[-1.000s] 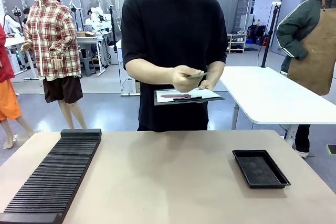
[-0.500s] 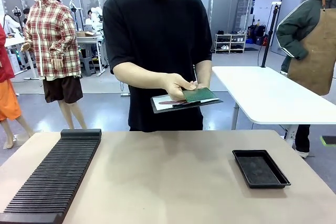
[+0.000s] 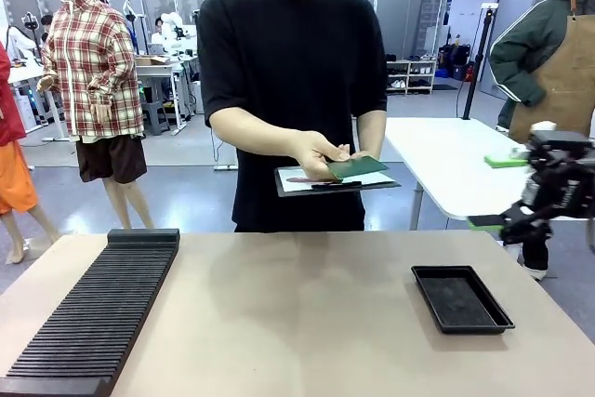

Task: Inspect the PCB.
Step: Pick up the Blank PCB that the human is holding.

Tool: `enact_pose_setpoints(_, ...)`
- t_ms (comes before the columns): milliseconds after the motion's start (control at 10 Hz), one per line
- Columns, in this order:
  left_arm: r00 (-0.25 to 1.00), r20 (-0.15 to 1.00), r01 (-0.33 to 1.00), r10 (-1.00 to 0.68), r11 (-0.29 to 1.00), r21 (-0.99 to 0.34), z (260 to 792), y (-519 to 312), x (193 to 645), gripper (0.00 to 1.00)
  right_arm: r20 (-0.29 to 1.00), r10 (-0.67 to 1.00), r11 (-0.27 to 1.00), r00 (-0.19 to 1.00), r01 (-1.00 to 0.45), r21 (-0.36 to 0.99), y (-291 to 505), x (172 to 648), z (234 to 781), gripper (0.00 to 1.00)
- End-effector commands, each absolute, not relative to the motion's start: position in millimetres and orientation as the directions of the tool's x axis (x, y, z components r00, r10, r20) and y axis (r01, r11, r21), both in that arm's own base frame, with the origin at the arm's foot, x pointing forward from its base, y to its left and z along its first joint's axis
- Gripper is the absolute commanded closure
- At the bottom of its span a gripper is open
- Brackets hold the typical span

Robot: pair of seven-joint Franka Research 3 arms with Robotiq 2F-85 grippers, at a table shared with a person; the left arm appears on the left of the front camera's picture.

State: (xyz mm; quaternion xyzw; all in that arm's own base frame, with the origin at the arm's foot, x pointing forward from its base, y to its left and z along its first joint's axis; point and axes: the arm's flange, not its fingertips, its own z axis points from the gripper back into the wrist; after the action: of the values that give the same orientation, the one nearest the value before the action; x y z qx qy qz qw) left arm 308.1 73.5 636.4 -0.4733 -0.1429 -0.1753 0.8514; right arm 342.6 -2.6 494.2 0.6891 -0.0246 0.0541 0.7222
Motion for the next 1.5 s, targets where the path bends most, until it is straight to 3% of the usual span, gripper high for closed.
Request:
enact_pose_setpoints(0,0.899,0.404,0.432,-0.169,0.495,-0.754,640,74,310,0.0,0.043,0.046,0.051,0.998,-0.045,0.998,18,375,500,0.0)
enact_pose_setpoints(500,0.899,0.404,0.432,-0.169,0.495,-0.754,640,74,310,0.0,-0.133,0.027,0.084,0.991,0.13,0.988,85,428,485,0.0)
enact_pose_setpoints(1100,0.899,0.404,0.432,-0.169,0.495,-0.754,640,74,310,0.0,-0.169,0.024,0.068,0.985,0.167,0.984,111,453,471,0.0)
enact_pose_setpoints(1200,0.899,0.404,0.432,-0.169,0.495,-0.754,640,74,310,0.0,-0.163,0.023,0.06,0.986,0.162,0.985,113,454,470,0.14)
enact_pose_setpoints(1300,0.899,0.404,0.432,-0.169,0.495,-0.754,640,74,310,0.0,-0.167,0.023,0.059,0.986,0.166,0.984,113,454,470,0.59)
enact_pose_setpoints(1400,0.899,0.404,0.432,-0.169,0.495,-0.754,640,74,310,0.0,-0.171,0.023,0.059,0.985,0.169,0.984,114,453,468,0.73)
